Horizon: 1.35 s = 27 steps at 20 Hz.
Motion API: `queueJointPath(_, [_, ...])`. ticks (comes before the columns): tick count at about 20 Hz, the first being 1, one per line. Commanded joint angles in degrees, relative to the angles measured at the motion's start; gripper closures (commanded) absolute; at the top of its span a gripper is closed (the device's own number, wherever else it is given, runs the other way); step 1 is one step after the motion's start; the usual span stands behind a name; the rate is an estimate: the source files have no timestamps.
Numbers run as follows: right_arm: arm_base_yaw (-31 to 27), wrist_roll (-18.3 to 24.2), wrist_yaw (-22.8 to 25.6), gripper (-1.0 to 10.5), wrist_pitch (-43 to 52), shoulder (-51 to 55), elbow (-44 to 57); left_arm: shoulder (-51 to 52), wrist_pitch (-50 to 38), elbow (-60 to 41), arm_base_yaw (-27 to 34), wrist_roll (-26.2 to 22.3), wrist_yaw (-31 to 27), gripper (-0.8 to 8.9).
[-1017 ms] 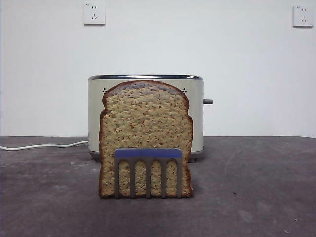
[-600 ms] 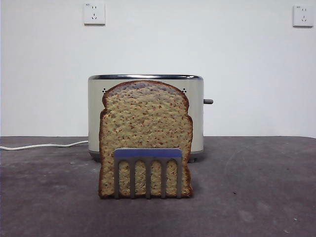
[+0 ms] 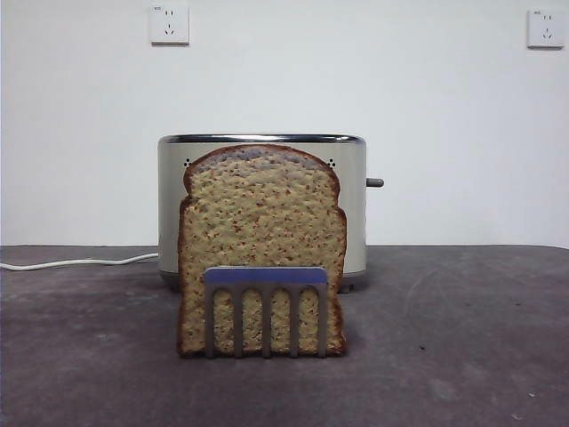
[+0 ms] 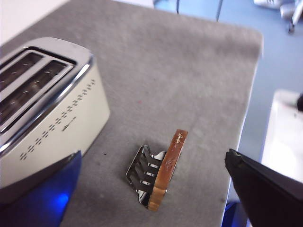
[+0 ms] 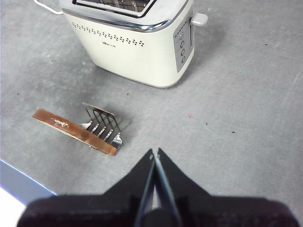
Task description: Pick up a slice of bread from the rack,put the bread on the toaster,press the button
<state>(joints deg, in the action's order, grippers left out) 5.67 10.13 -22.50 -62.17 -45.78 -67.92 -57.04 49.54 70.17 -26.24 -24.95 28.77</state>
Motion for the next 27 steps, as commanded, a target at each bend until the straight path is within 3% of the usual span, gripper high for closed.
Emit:
queueJointPath(1, [0.15, 0.46, -0.11, 9.6, 0.04, -0.04, -0.24, -5.73, 0.92, 2.69, -5.42, -5.20, -3.43, 1.84])
queueJointPath(8, [0.15, 0.46, -0.13, 9.6, 0.04, -0.92, -0.24, -20.35, 1.16, 4.57, -18.01, -12.98, -16.90, 1.84])
queueJointPath(18, [0.15, 0.44, -0.15, 9.6, -0.07, -1.09, -0.24, -32.89, -0.68, 4.57, -20.09, -14.38, -19.50, 1.90])
queueJointPath(19, [0.15, 0.44, -0.15, 9.6, -0.07, -1.09, -0.24, -32.92, -0.76, 4.57, -20.09, -14.38, -19.82, 2.19])
queueJointPath(21, [0.15, 0.46, -0.15, 9.6, -0.07, -1.09, -0.24, -32.89, -0.92, 4.57, -20.24, -14.32, -19.80, 4.71])
queueJointPath(23, [0.15, 0.46, -0.15, 9.6, -0.07, -1.09, -0.24, -32.89, -0.26, 4.57, -20.22, -14.32, -19.80, 6.52])
queueJointPath(27, [0.15, 0.46, -0.15, 9.6, -0.07, -1.09, -0.24, -32.89, -0.15, 4.57, -20.24, -14.29, -19.65, 7.96])
